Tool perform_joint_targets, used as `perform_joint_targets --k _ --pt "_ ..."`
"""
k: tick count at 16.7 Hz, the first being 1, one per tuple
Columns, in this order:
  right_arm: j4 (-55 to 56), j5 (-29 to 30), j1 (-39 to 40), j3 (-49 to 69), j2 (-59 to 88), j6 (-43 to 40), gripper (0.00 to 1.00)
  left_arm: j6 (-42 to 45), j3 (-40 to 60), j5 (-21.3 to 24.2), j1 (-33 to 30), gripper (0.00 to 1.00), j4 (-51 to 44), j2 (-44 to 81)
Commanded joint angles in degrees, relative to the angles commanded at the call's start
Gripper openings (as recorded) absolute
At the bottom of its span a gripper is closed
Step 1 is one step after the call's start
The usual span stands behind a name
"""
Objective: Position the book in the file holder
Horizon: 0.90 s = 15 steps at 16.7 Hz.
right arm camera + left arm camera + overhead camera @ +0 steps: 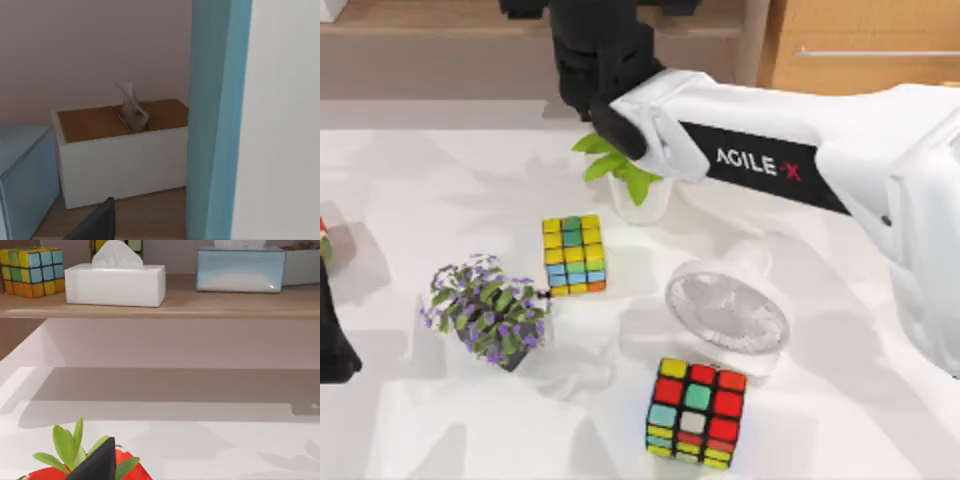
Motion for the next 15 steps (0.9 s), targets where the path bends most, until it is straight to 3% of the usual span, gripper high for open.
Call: perform_joint_targets --k 3,15 --pt "0.0 0.0 0.0 0.0 0.0 0.0 1.0 0.0 0.0 0.0 0.0 1.0 0.0 0.0" --pt "0.0 0.0 0.0 0.0 0.0 0.0 0.1 0.0 0.0 0.0 0.0 1.0 0.0 0.0"
